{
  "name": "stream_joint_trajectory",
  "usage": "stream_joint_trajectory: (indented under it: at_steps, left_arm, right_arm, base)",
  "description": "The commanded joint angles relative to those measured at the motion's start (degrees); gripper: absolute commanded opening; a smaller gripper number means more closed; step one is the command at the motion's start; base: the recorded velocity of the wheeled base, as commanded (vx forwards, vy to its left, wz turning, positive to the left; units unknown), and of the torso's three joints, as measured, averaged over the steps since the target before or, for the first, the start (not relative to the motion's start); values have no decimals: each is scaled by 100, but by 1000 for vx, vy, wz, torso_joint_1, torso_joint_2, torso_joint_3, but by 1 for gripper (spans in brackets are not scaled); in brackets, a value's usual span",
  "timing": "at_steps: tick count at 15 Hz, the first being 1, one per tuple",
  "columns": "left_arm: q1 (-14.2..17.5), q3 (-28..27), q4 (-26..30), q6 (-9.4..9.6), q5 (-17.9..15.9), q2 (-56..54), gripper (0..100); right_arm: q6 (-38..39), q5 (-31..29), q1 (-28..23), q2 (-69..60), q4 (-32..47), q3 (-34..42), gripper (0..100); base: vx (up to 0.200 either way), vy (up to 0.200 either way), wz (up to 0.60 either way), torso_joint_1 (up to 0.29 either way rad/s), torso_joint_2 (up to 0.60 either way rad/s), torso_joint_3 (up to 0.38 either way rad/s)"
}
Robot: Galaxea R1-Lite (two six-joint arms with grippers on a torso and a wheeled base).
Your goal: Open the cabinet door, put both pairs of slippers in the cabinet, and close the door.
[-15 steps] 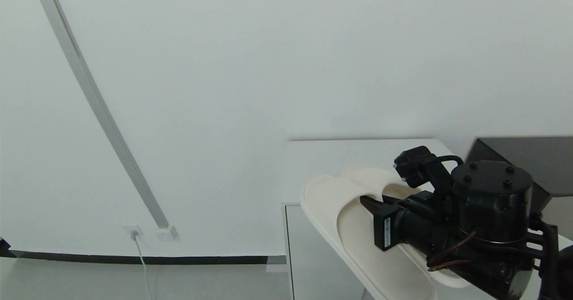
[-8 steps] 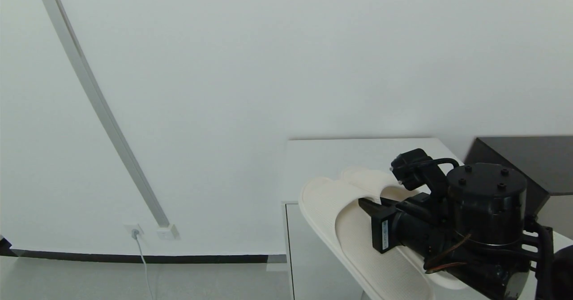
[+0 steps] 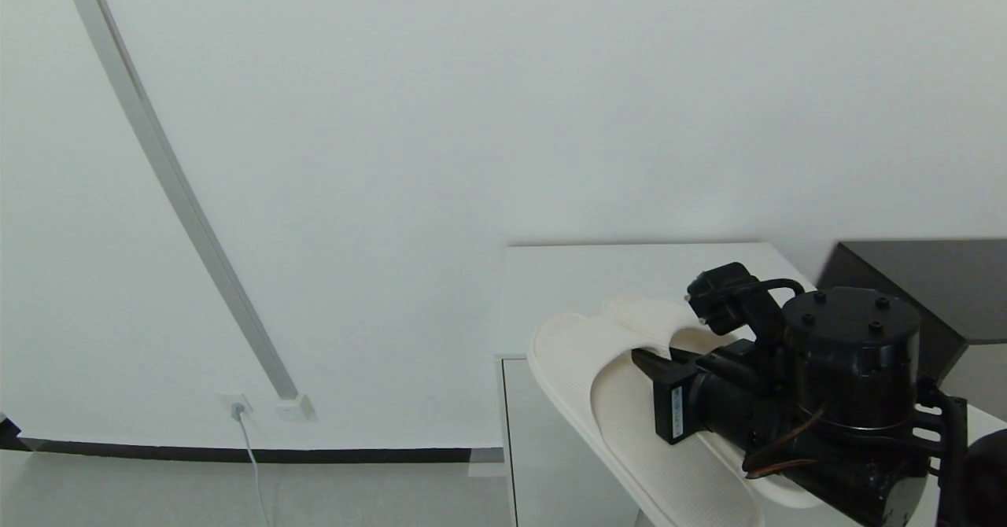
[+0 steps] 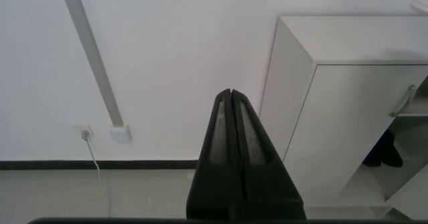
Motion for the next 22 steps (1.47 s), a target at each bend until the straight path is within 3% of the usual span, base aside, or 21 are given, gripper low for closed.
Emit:
stream_joint_trajectory:
  at_steps: [1,22]
  left_arm:
    - [4,0,-4,-2,4,7,0]
    - [-4,0,4,-37,4,7,0]
  right_arm:
    - [-1,-6,3,19,-7,6,0]
    - [-132,-6,-6,-25,-24,182,0]
  base:
    - [0,-200,0,-7,-7,2]
    - [0,-190,0,3,2,2]
